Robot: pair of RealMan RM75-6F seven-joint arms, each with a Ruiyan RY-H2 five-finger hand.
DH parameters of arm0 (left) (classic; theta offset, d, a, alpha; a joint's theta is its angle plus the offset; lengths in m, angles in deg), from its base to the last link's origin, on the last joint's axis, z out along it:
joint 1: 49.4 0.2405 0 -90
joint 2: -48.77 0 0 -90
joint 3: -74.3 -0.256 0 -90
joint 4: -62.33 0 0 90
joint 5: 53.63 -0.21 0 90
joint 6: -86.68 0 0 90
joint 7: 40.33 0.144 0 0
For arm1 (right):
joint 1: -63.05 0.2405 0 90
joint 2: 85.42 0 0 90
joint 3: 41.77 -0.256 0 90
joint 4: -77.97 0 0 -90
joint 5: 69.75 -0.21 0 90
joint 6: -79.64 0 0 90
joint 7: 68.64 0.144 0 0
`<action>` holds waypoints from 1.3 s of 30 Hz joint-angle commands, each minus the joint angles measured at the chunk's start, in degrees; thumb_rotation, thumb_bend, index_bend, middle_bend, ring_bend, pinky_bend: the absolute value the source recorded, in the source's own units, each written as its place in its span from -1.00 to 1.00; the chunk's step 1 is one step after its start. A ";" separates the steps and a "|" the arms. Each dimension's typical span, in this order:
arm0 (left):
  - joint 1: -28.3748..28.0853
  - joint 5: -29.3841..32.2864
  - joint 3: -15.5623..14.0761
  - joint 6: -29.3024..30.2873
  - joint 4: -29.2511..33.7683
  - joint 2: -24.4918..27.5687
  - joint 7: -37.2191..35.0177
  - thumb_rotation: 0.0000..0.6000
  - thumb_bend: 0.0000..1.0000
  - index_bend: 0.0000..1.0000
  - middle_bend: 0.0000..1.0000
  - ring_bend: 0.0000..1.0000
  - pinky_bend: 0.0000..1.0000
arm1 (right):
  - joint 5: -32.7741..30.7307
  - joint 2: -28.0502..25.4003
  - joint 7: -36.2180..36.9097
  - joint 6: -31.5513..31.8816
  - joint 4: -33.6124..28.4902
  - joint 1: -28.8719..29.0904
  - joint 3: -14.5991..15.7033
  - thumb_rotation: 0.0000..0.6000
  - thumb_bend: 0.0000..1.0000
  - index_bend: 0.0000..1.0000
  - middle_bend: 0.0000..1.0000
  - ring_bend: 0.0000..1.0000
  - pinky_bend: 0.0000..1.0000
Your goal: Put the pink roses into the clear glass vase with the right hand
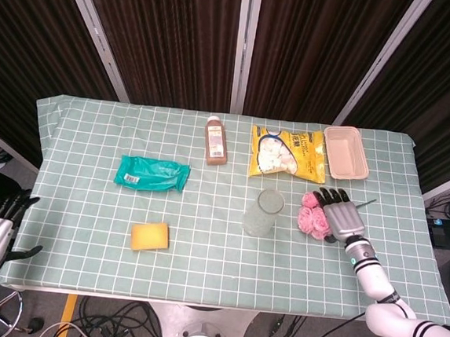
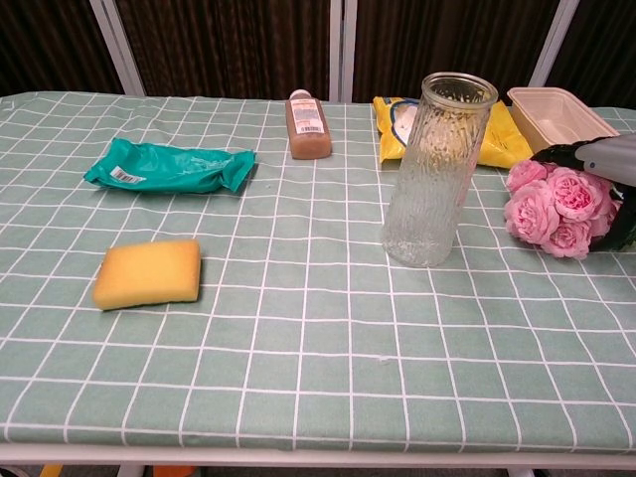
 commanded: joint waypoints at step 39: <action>0.30 0.40 0.27 -0.26 -0.53 0.14 -0.61 1.00 -0.78 -0.72 -0.94 -1.00 -0.79 | 9.34 -7.64 8.21 20.37 -8.83 -3.21 -2.92 1.00 -0.72 0.01 -0.06 -0.52 -0.37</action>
